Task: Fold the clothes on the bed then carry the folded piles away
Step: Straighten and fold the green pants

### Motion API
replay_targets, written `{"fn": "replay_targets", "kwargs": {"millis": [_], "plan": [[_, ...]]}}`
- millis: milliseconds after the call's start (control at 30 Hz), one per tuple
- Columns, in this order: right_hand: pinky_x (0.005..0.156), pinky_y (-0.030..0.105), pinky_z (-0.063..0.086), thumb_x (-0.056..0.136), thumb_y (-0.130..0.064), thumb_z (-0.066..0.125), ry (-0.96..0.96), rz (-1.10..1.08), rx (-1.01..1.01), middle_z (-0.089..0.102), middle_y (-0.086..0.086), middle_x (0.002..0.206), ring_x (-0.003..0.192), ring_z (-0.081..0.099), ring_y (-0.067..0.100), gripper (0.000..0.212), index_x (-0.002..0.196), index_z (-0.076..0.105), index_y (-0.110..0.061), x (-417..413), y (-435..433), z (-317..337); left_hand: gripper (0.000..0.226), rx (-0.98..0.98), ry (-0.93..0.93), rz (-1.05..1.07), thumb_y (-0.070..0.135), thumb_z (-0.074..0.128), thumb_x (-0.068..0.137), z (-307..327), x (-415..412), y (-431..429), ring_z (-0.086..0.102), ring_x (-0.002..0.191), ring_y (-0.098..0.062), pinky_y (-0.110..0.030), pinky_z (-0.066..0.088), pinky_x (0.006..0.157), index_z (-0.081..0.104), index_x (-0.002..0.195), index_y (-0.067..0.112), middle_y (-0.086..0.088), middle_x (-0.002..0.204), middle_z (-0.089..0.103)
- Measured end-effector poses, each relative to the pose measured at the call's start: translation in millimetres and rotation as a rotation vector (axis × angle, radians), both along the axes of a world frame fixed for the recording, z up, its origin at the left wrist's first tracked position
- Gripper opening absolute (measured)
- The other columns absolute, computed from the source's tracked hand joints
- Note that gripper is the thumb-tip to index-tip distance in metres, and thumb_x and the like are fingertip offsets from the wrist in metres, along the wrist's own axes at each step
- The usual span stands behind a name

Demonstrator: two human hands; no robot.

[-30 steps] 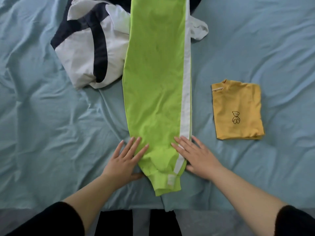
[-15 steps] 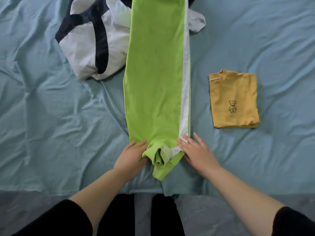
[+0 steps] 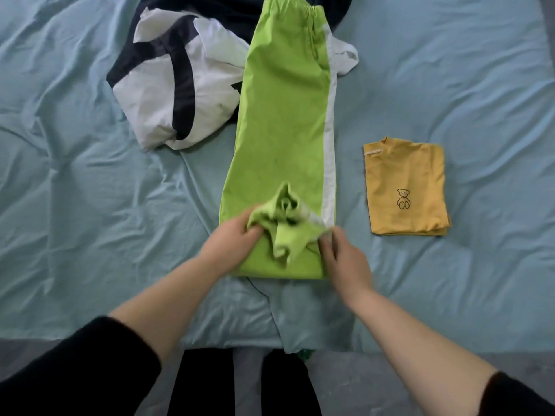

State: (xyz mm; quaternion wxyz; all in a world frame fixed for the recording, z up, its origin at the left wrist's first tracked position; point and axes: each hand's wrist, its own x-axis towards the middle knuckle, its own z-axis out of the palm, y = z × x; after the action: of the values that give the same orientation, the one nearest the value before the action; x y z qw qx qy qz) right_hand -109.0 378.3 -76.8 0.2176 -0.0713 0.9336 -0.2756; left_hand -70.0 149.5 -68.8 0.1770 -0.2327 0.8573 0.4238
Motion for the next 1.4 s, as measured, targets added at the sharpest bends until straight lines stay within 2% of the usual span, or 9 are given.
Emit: {"fn": "replay_targets", "kwargs": {"millis": [133, 267, 467, 633, 800, 1000, 1167, 1267, 1400], "plan": [[0.055, 0.031, 0.034, 0.096, -0.050, 0.045, -0.316, -0.362, -0.101, 0.055, 0.001, 0.069, 0.075, 0.055, 0.028, 0.042, 0.074, 0.050, -0.015, -26, -16, -24, 0.053, 0.278, -0.158, 0.504, 0.071, 0.046, 0.082, -18, -10, -15, 0.054, 0.088, -0.013, -0.031, 0.042, 0.076, 0.055, 0.108, 0.025, 0.005, 0.105, 0.056], [0.052, 0.029, 0.032, 0.095, -0.047, 0.049, -0.405, -0.376, -0.174, 0.048, -0.003, 0.060, 0.059, 0.046, 0.015, 0.045, 0.061, 0.046, -0.018, -13, -1, -27, 0.067, 0.203, -0.232, 0.357, 0.068, 0.047, 0.085, -30, 29, -9, 0.058, 0.110, -0.023, -0.042, 0.045, 0.100, 0.059, 0.121, 0.013, -0.004, 0.119, 0.061], [0.058, 0.036, 0.034, 0.099, -0.037, 0.043, -0.260, -0.138, 0.041, 0.044, -0.002, 0.058, 0.065, 0.049, 0.027, 0.043, 0.062, 0.031, -0.020, 17, 14, -31, 0.038, -0.059, -0.291, 0.112, 0.041, 0.041, 0.098, -43, 62, 3, 0.054, 0.076, -0.028, -0.037, 0.041, 0.066, 0.043, 0.073, 0.014, -0.004, 0.073, 0.054], [0.059, 0.034, 0.037, 0.095, -0.049, 0.046, -0.391, -0.142, 0.086, 0.050, -0.004, 0.060, 0.069, 0.055, 0.027, 0.044, 0.065, 0.040, -0.017, 42, 26, -39, 0.037, -0.001, -0.394, 0.071, 0.049, 0.044, 0.095, -47, 88, 6, 0.058, 0.083, -0.025, -0.035, 0.046, 0.072, 0.053, 0.084, 0.015, -0.001, 0.081, 0.060], [0.057, 0.031, 0.035, 0.091, -0.059, 0.047, -0.389, -0.283, -0.060, 0.049, -0.009, 0.059, 0.061, 0.049, 0.013, 0.042, 0.068, 0.048, -0.024, 21, 13, -39, 0.064, 0.111, -0.267, 0.240, 0.058, 0.048, 0.090, -34, 53, 15, 0.058, 0.090, -0.014, -0.026, 0.048, 0.068, 0.043, 0.136, 0.013, -0.003, 0.126, 0.056], [0.052, 0.033, 0.032, 0.099, -0.028, 0.046, -0.230, -0.322, -0.118, 0.046, -0.003, 0.061, 0.056, 0.043, 0.014, 0.026, 0.075, 0.042, -0.019, 10, -4, -34, 0.023, 0.133, -0.069, 0.302, 0.034, 0.047, 0.098, -32, 31, 20, 0.053, 0.095, -0.013, -0.022, 0.038, 0.070, 0.052, 0.117, 0.022, 0.013, 0.099, 0.057], [0.053, 0.031, 0.034, 0.099, -0.026, 0.047, -0.263, -0.336, -0.099, 0.051, -0.004, 0.067, 0.063, 0.050, 0.019, 0.017, 0.083, 0.047, -0.020, 9, -11, -36, 0.038, 0.103, -0.120, 0.310, 0.030, 0.045, 0.099, -36, 26, 20, 0.051, 0.110, -0.019, -0.027, 0.035, 0.084, 0.042, 0.136, 0.021, 0.000, 0.129, 0.055], [0.070, 0.031, 0.042, 0.094, -0.030, 0.056, -0.259, -0.377, -0.112, 0.056, -0.009, 0.088, 0.087, 0.058, 0.019, 0.016, 0.104, 0.051, -0.020, 5, -12, -38, 0.062, -0.164, -0.018, 0.202, 0.026, 0.052, 0.095, -29, 24, 27, 0.039, 0.133, -0.022, -0.037, 0.037, 0.102, 0.019, 0.148, 0.033, -0.002, 0.146, 0.037], [0.095, 0.027, 0.040, 0.085, -0.048, 0.065, -0.077, -0.345, -0.184, 0.046, -0.012, 0.114, 0.108, 0.048, 0.008, 0.054, 0.127, 0.049, -0.018, -10, -18, -32, 0.087, -0.423, 0.067, -0.217, 0.057, 0.042, 0.090, -24, 7, 56, -0.012, 0.147, -0.025, -0.051, -0.008, 0.115, -0.023, 0.145, 0.042, 0.002, 0.159, -0.014]]}}
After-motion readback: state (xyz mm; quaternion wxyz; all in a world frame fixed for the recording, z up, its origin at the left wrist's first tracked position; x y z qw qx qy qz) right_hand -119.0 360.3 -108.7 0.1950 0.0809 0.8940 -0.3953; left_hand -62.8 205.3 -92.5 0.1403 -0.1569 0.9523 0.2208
